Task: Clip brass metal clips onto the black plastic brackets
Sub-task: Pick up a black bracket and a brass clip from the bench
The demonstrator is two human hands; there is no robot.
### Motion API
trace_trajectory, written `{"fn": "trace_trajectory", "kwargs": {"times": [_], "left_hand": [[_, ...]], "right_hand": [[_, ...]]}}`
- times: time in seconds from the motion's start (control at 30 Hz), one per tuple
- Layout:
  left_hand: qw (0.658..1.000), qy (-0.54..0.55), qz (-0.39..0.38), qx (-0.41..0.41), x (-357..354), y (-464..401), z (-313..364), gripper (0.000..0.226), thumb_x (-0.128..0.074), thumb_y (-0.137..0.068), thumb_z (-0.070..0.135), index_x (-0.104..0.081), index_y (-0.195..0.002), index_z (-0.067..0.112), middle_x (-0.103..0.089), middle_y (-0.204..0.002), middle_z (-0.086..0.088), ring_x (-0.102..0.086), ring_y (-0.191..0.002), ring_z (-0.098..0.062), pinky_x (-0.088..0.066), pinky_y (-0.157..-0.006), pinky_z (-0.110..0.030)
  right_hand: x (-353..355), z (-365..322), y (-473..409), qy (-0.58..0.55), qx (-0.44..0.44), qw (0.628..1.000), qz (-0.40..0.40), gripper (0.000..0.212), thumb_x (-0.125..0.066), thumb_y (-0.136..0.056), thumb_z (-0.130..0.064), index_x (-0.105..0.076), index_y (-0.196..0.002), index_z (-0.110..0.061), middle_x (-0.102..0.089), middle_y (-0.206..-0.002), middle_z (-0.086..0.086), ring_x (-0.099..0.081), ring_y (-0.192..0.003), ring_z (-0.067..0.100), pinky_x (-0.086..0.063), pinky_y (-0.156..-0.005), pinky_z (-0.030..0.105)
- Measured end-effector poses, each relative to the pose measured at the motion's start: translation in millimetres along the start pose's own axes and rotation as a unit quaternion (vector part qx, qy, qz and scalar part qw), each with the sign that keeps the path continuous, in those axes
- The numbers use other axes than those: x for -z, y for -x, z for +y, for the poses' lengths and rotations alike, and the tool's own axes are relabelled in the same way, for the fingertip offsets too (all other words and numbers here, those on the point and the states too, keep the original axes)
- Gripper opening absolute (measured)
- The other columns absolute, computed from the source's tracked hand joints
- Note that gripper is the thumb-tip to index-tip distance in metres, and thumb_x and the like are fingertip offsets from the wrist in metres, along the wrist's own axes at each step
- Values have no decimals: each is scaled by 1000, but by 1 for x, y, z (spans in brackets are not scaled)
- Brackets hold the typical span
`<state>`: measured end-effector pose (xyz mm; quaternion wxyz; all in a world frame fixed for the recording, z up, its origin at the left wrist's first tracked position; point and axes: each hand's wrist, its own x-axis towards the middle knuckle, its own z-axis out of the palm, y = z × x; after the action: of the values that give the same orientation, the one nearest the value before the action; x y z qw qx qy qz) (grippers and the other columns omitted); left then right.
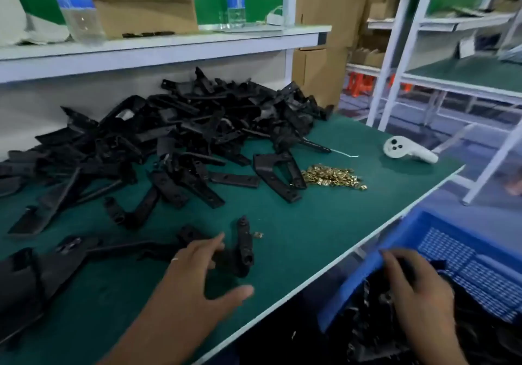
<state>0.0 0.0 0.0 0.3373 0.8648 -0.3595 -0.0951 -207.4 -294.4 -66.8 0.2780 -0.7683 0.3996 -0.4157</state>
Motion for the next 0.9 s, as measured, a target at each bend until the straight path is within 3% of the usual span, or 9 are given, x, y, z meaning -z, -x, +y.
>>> {"fn": "trace_trajectory", "kwargs": {"times": [0.1, 0.2, 0.3, 0.47, 0.57, 0.67, 0.73, 0.8, 0.9], "left_hand": [[996, -74, -37, 36, -27, -22, 11, 121, -60, -65, 90, -18, -162, 33, -25, -153, 23, -11, -148, -10, -25, -122, -31], [992, -125, -1, -12, -39, -32, 13, 104, -49, -63, 96, -42, -148, 36, -37, -128, 28, -31, -132, -8, -38, -110, -26], [991, -122, 17, -49, -39, -39, 2, 89, -44, -62, 96, -53, -133, 43, -41, -112, 30, -38, -119, -2, -41, -99, -19], [988, -9, -126, -93, -20, -46, -28, 98, -60, -55, 101, -48, -140, 53, -41, -133, 39, -37, -130, 9, -34, -107, -21], [977, 103, -163, -92, -7, -47, -40, 88, -80, -58, 85, -49, -137, 63, -52, -129, 24, -52, -116, 2, -40, -94, -20], [974, 125, -147, -114, -6, -48, -42, 83, -86, -57, 78, -53, -132, 63, -55, -114, 12, -55, -99, -9, -42, -85, -18], [978, 118, -123, -123, -7, -47, -42, 82, -86, -54, 79, -54, -128, 63, -56, -117, 14, -54, -99, -8, -42, -85, -16], [982, 121, -80, -120, -3, -44, -42, 80, -84, -52, 82, -53, -124, 65, -57, -125, 22, -55, -112, 1, -43, -90, -18], [987, 125, -13, -99, 2, -42, -40, 78, -83, -52, 81, -50, -121, 68, -53, -130, 34, -46, -120, 17, -41, -90, -19]], "right_hand": [[-26, -27, -71, 15, 16, 999, 32, 8, -69, -96, -19, -75, -101, -21, -69, -99, 3, -67, -89, 20, -45, -79, 25], [-52, -27, -131, 87, -29, 995, -49, 29, -67, -97, -11, -69, -124, -3, -60, -115, 22, -61, -102, 37, -43, -94, 36], [-75, -11, -149, 140, -11, 987, -79, 24, -65, -97, -5, -71, -119, 3, -57, -110, 26, -57, -101, 41, -41, -91, 36], [-83, -9, -147, 128, -17, 991, -29, 8, -67, -95, -5, -68, -101, 0, -56, -100, 18, -55, -88, 36, -37, -77, 33], [-80, -18, -128, 126, -9, 991, -37, 8, -66, -96, -5, -62, -102, -3, -62, -98, 15, -57, -94, 36, -38, -77, 36], [-80, -39, -90, 100, 16, 994, -41, 7, -66, -98, -9, -67, -104, -7, -69, -101, 14, -61, -93, 32, -43, -77, 36], [-81, -60, -60, 29, 0, 999, -43, 5, -69, -97, -17, -70, -96, -22, -73, -92, -3, -64, -84, 9, -45, -71, 26], [-85, -83, -27, -77, -37, 995, -55, 14, -72, -95, -19, -69, -87, -30, -72, -82, -18, -64, -78, -6, -43, -64, 8], [-98, -103, 11, -191, -73, 977, -62, 19, -71, -95, -8, -69, -85, -25, -75, -81, -14, -72, -76, 0, -52, -74, 17]]}}
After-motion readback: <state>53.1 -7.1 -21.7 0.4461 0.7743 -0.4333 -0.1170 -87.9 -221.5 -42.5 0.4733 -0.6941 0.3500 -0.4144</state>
